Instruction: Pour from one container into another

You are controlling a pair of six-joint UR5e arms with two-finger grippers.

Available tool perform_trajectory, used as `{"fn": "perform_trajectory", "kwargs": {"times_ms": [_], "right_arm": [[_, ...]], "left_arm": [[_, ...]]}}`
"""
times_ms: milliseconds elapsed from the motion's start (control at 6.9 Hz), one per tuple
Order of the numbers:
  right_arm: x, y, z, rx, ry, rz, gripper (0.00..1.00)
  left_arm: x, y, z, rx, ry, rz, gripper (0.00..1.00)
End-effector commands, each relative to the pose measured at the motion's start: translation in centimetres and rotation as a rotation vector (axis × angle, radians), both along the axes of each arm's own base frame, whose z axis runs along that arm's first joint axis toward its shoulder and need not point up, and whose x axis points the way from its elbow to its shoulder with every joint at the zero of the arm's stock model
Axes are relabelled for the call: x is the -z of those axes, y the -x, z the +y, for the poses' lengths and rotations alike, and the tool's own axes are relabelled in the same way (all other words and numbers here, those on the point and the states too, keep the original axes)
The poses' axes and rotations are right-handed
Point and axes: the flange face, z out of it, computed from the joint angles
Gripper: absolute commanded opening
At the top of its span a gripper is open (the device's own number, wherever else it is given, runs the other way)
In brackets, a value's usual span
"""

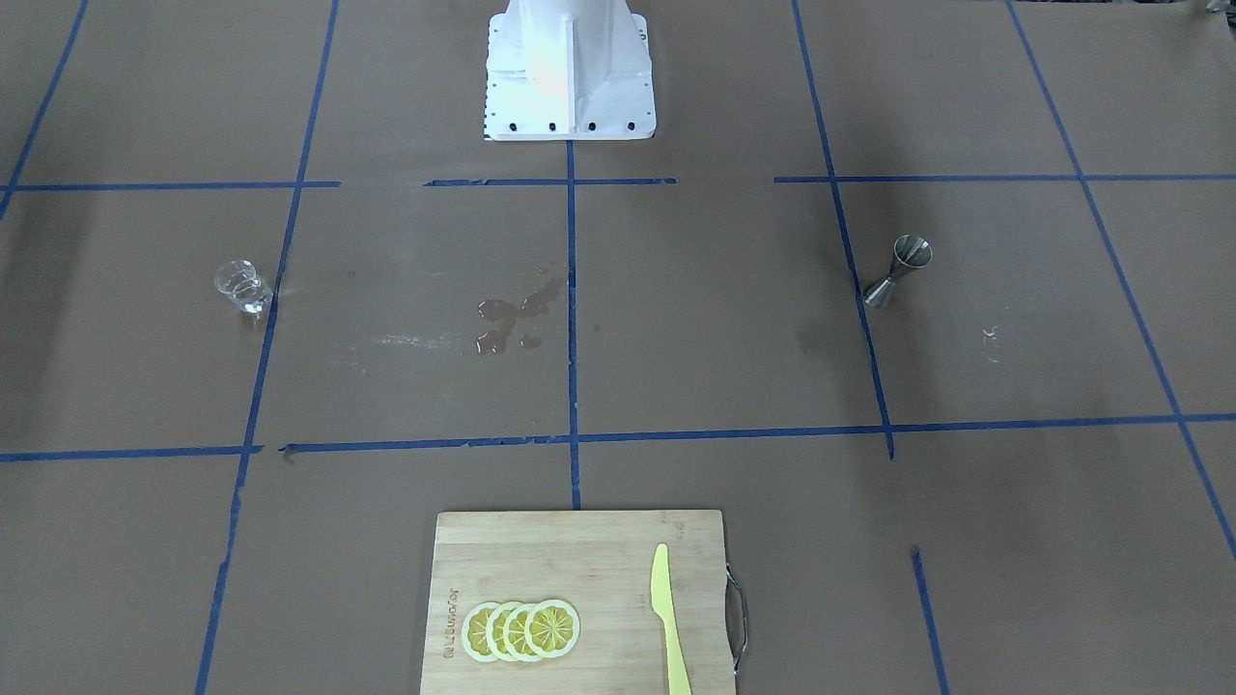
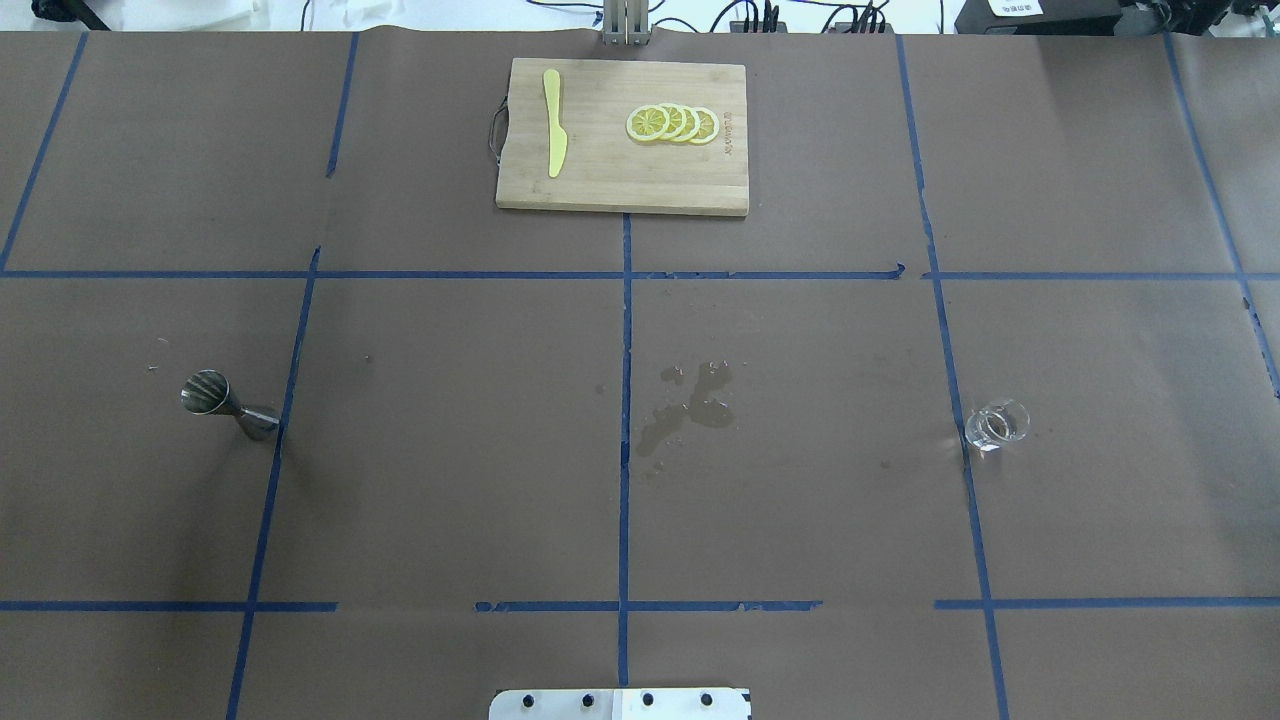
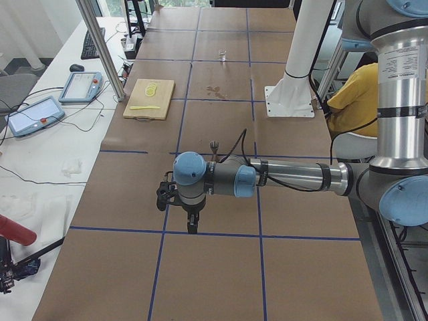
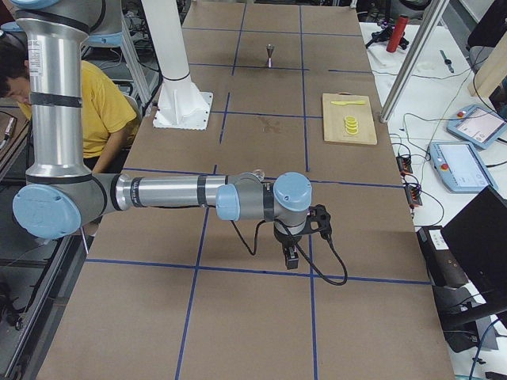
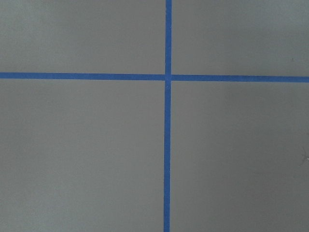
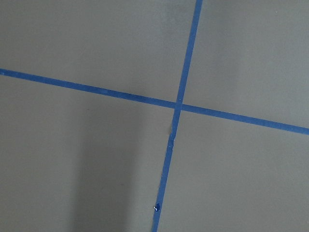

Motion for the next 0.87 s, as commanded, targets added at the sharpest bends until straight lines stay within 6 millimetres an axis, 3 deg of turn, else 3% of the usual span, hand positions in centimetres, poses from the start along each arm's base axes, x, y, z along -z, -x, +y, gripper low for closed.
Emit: {"fn": "perform_trajectory", "kwargs": {"times_ms": [0, 724], "right_arm": [[-0.02, 0.05, 0.07, 0.001, 0.001, -0.003, 1.0], [-0.1, -0.03, 0.08, -0.002, 0.003, -0.002, 1.0]], "left_arm": [[0.21, -0.07, 0.02, -0.001, -0.003, 0.0, 1.0], [-0.24, -0.07, 0.12, 0.0, 0.007, 0.0, 1.0]]}}
